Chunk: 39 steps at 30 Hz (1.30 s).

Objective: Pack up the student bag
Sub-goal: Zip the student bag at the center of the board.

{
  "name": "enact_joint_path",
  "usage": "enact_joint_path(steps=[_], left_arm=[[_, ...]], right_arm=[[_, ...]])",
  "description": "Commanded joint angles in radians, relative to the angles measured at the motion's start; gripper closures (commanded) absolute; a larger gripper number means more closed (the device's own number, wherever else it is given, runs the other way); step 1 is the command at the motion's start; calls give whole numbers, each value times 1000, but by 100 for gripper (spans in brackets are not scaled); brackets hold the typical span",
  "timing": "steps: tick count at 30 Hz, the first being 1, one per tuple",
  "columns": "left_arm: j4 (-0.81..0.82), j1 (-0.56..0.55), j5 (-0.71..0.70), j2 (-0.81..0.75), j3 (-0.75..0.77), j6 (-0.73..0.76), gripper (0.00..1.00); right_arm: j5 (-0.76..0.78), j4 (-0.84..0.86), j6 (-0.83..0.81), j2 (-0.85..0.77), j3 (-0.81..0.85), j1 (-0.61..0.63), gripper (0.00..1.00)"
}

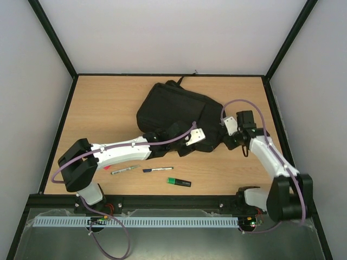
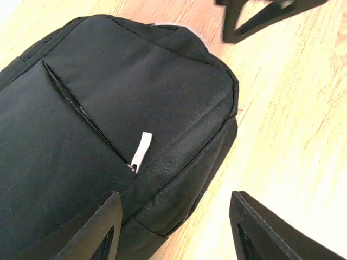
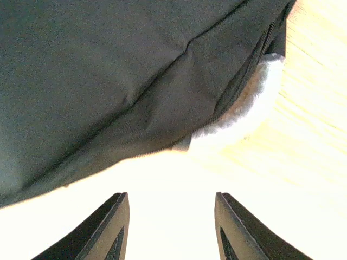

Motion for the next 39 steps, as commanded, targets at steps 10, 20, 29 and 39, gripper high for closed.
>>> enact_joint_path(steps=[10, 20, 29, 39], left_arm=[[-91, 6, 93, 71, 108, -83, 43], [-112, 6, 103, 64, 109, -78, 42], [-116, 6, 109, 49, 111, -72, 42], [-118, 6, 114, 51, 116, -65, 42]], right_arm=[[-212, -119, -141, -167, -174, 92, 64], [-134, 25, -64, -46, -164, 183, 66], [-84, 113, -40, 30, -165, 197, 76], [-35, 146, -27, 41, -171, 197, 89]])
